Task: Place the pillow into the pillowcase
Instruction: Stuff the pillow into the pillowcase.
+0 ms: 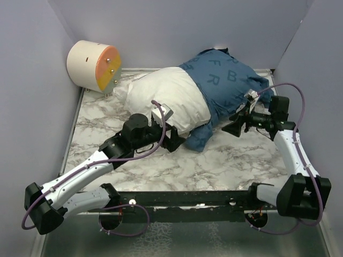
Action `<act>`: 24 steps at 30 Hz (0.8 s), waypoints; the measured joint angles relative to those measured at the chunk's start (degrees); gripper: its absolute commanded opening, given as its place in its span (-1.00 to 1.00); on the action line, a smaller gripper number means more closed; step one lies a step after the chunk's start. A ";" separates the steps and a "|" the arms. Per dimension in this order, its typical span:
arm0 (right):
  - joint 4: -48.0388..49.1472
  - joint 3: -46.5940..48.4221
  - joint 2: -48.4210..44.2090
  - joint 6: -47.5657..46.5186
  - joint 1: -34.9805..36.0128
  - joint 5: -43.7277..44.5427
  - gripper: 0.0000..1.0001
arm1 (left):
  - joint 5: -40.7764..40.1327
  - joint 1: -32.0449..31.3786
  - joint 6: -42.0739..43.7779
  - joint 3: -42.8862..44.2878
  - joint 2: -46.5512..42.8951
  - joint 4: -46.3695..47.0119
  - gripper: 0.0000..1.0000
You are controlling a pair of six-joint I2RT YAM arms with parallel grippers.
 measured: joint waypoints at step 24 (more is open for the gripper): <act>58.75 -29.11 16.90 40.17 2.91 -0.22 0.96 | -28.13 -18.56 46.25 12.83 21.35 -2.75 0.86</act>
